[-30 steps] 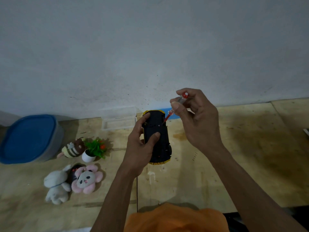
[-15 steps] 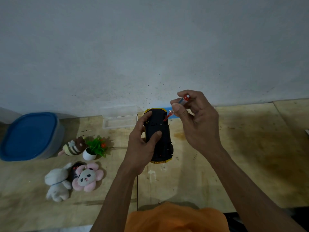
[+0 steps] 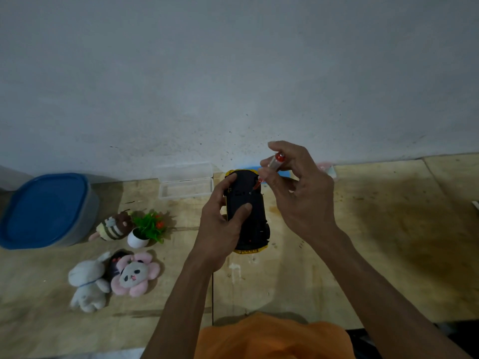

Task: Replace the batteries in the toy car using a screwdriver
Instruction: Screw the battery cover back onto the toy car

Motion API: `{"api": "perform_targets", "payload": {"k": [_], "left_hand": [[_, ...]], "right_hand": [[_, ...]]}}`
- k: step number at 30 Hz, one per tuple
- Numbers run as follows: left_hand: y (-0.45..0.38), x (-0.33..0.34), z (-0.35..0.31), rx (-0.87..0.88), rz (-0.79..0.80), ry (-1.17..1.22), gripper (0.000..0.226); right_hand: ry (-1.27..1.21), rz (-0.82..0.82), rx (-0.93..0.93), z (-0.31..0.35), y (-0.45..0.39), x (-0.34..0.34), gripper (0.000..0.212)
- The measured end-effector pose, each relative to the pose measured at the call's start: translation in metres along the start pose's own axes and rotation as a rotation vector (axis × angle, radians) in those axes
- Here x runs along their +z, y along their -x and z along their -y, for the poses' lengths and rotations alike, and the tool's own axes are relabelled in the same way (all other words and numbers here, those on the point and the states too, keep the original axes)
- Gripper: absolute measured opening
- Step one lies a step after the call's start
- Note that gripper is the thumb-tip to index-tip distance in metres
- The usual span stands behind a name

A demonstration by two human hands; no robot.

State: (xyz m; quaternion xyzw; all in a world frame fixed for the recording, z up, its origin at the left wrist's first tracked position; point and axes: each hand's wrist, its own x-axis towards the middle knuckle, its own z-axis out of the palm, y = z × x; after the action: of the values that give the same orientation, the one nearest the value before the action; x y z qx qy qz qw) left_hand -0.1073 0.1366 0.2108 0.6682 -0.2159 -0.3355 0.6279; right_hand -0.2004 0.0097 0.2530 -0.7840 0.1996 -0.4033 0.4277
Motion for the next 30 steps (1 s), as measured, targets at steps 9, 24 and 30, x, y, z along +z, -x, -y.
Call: {"api": "perform_targets", "payload": {"k": [9, 24, 30], "left_hand": [[0.000, 0.000, -0.002, -0.028, -0.017, 0.017, 0.058], [0.003, 0.001, -0.014, 0.013, -0.008, -0.017, 0.058], [0.005, 0.001, -0.031, 0.093, -0.011, -0.008, 0.059]], "right_hand": [[0.068, 0.016, -0.088, 0.000, -0.006, -0.001, 0.034], [0.156, -0.028, -0.255, 0.001, -0.022, -0.004, 0.037], [0.063, -0.052, -0.257, 0.021, -0.031, -0.017, 0.032]]}}
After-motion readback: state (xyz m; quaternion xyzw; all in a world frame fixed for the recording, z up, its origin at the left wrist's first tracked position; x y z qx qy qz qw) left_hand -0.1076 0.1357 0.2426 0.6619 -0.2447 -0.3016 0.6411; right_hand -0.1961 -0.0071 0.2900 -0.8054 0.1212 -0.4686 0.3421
